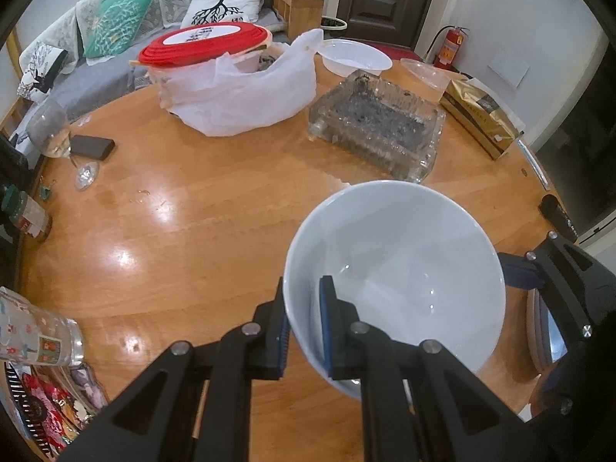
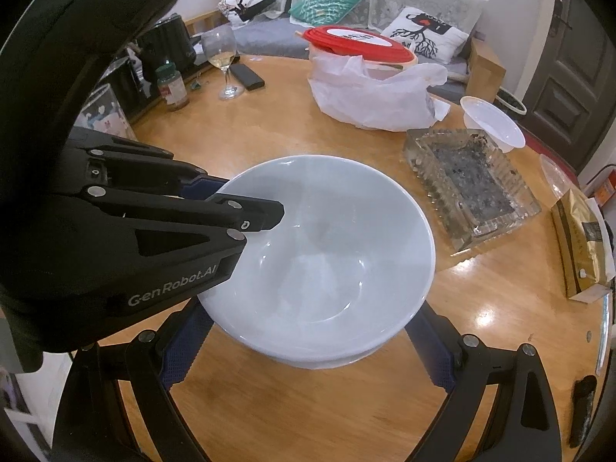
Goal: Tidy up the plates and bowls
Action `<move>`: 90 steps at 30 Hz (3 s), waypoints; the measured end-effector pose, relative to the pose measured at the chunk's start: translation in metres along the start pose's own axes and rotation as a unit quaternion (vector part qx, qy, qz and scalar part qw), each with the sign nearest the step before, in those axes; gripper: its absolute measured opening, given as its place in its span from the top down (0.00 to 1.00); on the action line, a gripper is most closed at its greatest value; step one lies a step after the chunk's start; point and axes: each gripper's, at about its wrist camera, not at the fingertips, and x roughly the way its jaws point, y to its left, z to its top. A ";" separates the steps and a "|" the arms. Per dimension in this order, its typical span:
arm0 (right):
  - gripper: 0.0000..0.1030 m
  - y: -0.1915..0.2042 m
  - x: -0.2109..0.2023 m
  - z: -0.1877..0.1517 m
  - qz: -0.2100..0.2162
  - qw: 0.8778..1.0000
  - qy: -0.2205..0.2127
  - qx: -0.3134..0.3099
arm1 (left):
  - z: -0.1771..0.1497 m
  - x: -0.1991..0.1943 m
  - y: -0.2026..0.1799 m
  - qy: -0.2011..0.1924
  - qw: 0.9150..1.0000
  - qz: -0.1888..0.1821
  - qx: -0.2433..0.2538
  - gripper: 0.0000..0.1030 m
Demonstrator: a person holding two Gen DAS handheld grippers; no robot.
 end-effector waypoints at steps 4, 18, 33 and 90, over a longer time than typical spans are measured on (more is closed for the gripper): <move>0.10 0.000 0.000 -0.001 0.000 1.000 0.001 -0.001 | 0.000 0.001 0.000 0.001 1.000 0.002 0.003 0.91; 0.09 -0.003 -0.003 -0.007 0.004 1.000 0.001 0.000 | 0.000 -0.001 -0.004 0.000 1.000 0.012 0.004 0.84; 0.01 -0.009 0.009 -0.052 0.026 0.998 -0.058 0.018 | 0.000 0.007 -0.006 0.007 1.000 -0.005 -0.010 0.63; 0.01 -0.016 0.020 -0.041 0.024 0.992 -0.117 0.025 | 0.001 -0.017 -0.019 -0.024 0.998 -0.052 -0.015 0.76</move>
